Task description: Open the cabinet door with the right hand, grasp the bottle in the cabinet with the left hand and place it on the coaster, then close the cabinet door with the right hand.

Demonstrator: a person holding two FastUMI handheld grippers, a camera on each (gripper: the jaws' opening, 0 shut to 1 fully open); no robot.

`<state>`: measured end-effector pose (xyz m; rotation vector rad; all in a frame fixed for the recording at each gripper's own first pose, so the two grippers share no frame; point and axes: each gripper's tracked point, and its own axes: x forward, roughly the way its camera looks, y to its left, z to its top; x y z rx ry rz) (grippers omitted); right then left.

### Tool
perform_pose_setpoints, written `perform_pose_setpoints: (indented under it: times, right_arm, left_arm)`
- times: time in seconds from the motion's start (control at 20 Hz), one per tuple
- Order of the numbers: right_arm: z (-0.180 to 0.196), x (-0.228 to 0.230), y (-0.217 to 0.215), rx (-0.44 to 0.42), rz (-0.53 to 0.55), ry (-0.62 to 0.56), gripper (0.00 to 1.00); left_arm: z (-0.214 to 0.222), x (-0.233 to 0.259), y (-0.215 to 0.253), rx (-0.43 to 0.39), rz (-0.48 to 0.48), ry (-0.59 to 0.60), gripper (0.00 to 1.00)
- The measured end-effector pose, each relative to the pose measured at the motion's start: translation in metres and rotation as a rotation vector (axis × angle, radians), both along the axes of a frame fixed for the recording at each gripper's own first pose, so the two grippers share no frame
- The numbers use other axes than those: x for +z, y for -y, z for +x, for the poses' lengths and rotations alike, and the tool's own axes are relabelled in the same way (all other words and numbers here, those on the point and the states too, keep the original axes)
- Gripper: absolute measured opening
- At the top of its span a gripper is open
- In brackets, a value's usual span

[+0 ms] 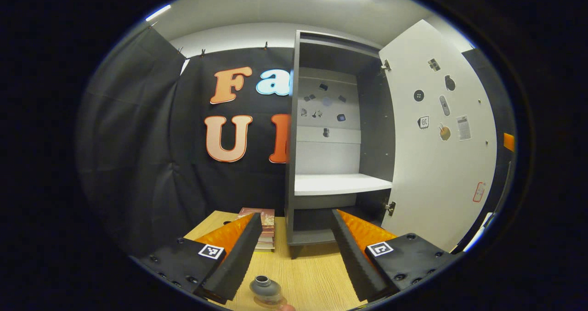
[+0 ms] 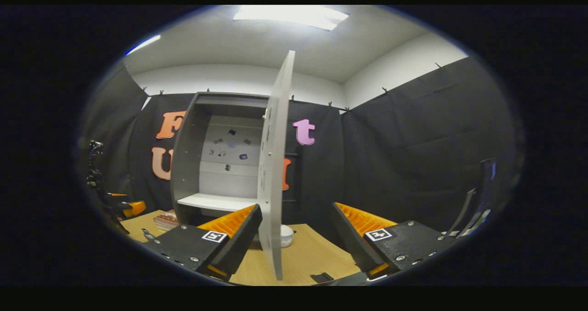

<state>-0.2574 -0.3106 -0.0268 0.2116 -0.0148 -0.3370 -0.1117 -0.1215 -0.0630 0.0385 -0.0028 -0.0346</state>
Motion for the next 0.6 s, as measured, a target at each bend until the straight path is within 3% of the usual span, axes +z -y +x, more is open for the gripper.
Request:
perform_pose_setpoints:
  times: [0.15, 0.3, 0.6]
  right_arm:
    - [0.019, -0.018, 0.017, 0.019, 0.03, -0.049, 0.97]
    - [0.035, -0.022, 0.011, 0.054, 0.045, -0.049, 0.94]
    - [0.035, -0.016, -0.011, 0.127, 0.045, -0.027, 0.9]
  left_arm:
    - [-0.008, 0.01, 0.018, -0.011, 0.032, 0.011, 0.97]
    - [-0.011, 0.017, 0.034, -0.037, 0.05, 0.026, 0.97]
    - [-0.01, 0.011, 0.042, -0.048, 0.035, -0.009, 0.95]
